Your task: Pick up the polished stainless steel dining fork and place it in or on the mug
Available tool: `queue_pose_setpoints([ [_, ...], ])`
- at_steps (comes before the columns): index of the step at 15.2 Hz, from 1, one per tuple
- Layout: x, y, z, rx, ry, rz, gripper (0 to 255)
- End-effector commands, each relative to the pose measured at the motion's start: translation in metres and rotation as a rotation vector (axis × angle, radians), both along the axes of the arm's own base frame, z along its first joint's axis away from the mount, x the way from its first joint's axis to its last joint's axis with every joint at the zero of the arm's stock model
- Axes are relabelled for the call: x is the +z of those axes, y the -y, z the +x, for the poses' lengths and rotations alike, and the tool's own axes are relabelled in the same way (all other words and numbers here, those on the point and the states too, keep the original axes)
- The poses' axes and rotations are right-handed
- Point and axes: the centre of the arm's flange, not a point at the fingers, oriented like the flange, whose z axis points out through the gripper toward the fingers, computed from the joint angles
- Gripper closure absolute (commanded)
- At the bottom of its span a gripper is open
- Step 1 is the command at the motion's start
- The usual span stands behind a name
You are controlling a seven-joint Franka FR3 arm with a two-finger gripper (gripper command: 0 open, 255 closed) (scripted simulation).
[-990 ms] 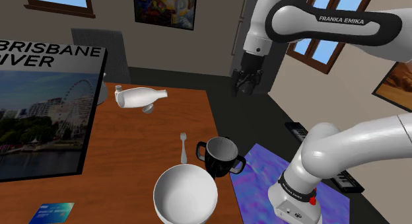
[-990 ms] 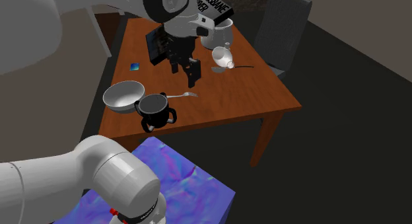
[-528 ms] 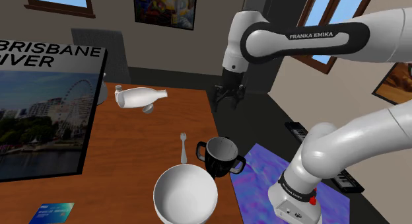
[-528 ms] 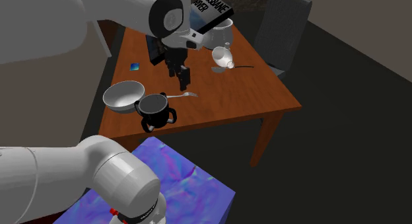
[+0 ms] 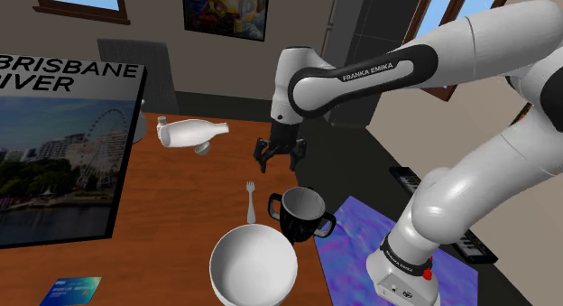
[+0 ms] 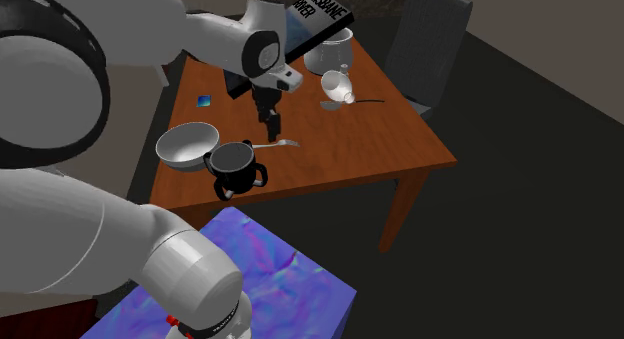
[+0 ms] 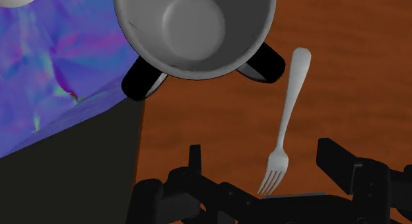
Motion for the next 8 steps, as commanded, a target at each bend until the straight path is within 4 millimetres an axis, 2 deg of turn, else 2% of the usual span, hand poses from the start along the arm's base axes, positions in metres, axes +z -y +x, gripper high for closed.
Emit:
queue_pose_setpoints([
  [1,-0.018,-0.017,0.01,-0.041,-0.011,0.001,0],
  [6,-0.067,-0.05,0.043,-0.138,-0.038,0.002,0],
  [8,-0.079,-0.055,0.047,-0.152,-0.042,0.002,0],
])
